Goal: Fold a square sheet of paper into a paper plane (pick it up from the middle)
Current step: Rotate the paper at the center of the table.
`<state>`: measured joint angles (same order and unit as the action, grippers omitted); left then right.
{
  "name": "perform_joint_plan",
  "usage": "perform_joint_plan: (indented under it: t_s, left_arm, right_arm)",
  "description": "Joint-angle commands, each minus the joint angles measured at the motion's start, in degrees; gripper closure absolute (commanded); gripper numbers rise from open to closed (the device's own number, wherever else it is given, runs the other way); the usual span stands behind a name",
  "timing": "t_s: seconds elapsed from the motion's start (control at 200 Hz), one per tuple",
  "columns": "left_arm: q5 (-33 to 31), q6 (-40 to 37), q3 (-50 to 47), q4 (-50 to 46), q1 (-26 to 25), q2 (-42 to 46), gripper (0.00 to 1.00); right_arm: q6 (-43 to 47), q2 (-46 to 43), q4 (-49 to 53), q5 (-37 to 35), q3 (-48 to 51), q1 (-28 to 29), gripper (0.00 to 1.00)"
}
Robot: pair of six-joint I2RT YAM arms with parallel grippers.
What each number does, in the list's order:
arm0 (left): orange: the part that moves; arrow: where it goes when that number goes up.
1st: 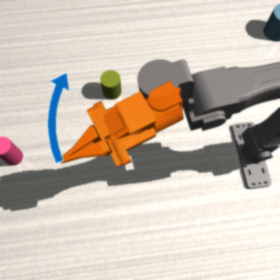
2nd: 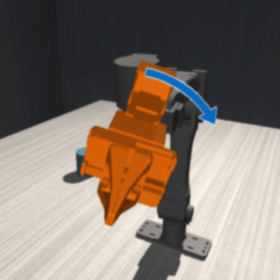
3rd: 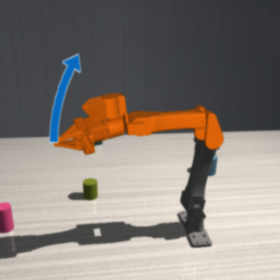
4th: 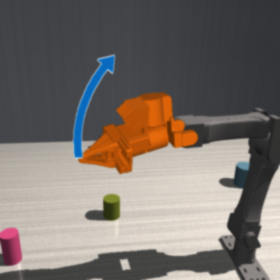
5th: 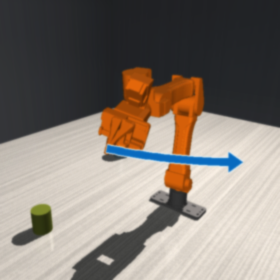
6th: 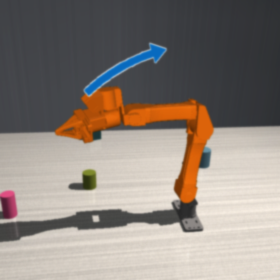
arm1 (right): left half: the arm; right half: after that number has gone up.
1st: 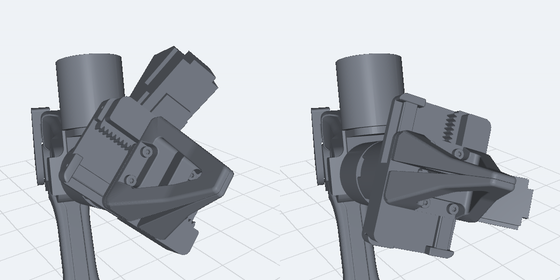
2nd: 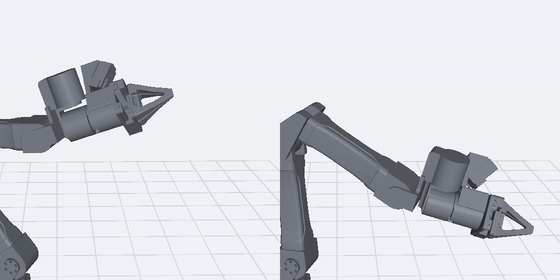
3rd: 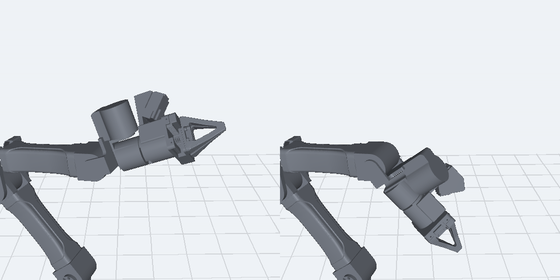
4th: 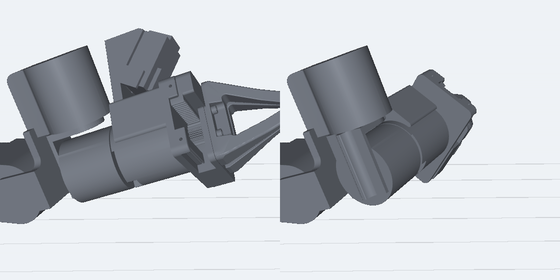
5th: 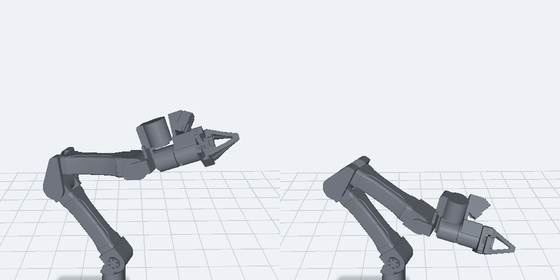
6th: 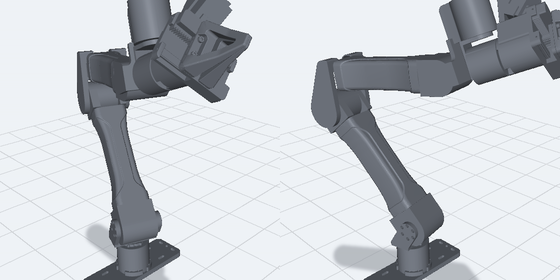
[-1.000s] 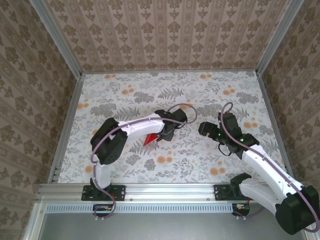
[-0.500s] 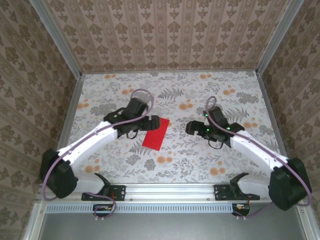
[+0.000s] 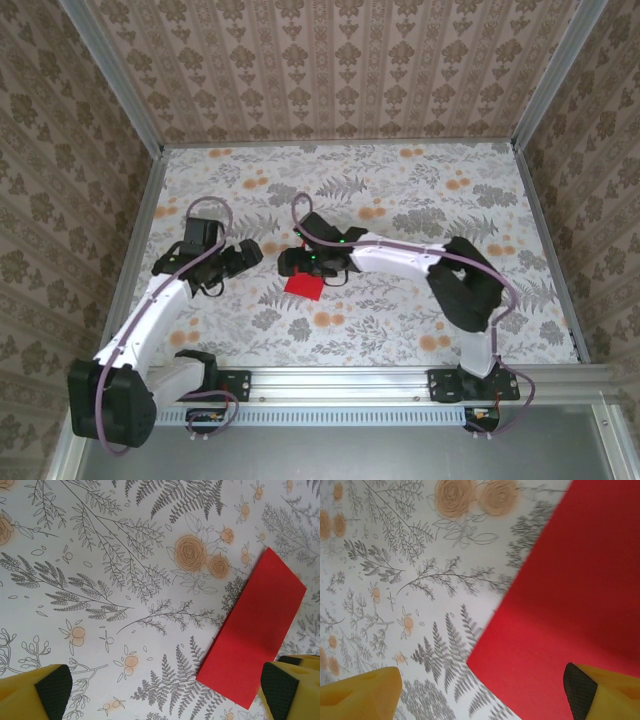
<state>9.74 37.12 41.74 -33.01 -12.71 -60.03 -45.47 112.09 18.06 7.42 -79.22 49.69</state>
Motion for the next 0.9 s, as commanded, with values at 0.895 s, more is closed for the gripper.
perform_joint_plan:
  t_s: [0.895]
  left_arm:
    - [14.6, -3.2, -3.8, 7.8, 2.4, -3.8, 0.04]
  right_arm:
    - [8.7, -9.9, 7.9, 7.3, 17.4, 1.3, 0.19]
